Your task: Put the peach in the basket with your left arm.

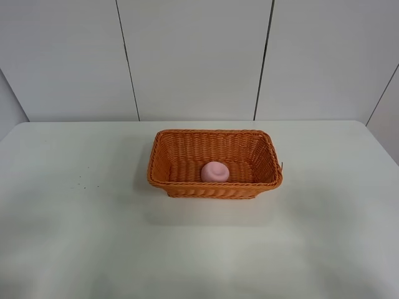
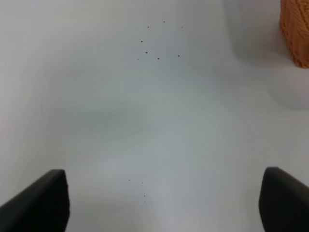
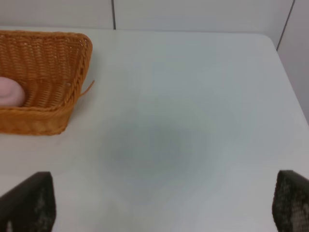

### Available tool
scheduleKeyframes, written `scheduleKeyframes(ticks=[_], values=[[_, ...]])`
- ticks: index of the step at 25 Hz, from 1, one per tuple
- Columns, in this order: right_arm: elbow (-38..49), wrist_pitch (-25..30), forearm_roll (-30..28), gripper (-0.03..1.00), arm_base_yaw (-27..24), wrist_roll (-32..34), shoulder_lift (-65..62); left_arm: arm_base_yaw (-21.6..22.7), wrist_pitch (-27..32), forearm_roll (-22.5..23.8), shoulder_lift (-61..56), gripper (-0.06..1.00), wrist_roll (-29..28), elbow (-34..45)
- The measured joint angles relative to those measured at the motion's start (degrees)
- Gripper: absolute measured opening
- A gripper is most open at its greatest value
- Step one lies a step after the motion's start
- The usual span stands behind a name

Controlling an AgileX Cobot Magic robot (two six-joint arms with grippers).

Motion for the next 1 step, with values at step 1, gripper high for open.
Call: scheduleKeyframes(ticks=[1], values=[[0.0, 0.0, 0.0, 0.69, 0.0, 0.0, 0.0, 0.0, 0.0, 0.0, 0.0, 0.82, 0.0, 0.0]])
